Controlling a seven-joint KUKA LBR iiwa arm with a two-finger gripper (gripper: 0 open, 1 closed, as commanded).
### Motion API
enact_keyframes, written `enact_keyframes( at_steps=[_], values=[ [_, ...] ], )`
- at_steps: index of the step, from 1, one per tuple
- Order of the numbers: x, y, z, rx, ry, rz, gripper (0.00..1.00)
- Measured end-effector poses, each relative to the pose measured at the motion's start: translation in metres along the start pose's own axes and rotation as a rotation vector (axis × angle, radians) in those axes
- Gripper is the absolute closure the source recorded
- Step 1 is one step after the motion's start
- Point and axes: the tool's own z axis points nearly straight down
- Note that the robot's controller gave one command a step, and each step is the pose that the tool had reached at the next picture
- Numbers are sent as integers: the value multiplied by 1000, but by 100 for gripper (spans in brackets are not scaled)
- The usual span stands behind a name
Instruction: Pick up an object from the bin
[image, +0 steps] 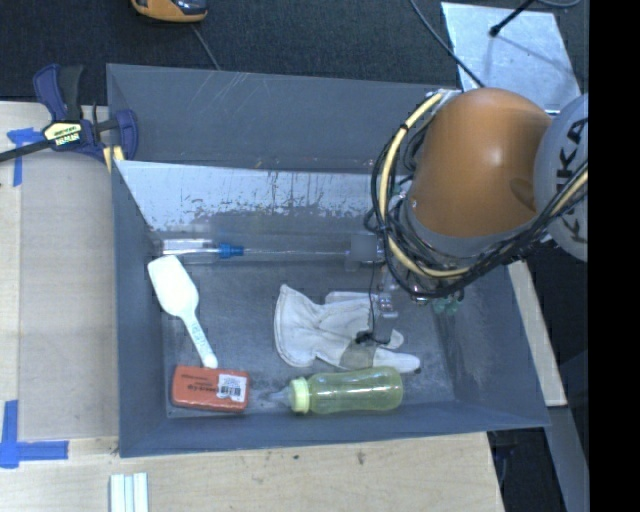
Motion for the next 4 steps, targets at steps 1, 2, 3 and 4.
enact_keyframes(
  at_steps=[1,2,3,4],
  values=[
    [-1,0,-5,0,-9,1,0],
    [-8,3,49,0,-15,-46,0],
    [-20,-9,90,0,-7,-135,0],
    [-24,-22,97,0,-6,2,0]
  ],
)
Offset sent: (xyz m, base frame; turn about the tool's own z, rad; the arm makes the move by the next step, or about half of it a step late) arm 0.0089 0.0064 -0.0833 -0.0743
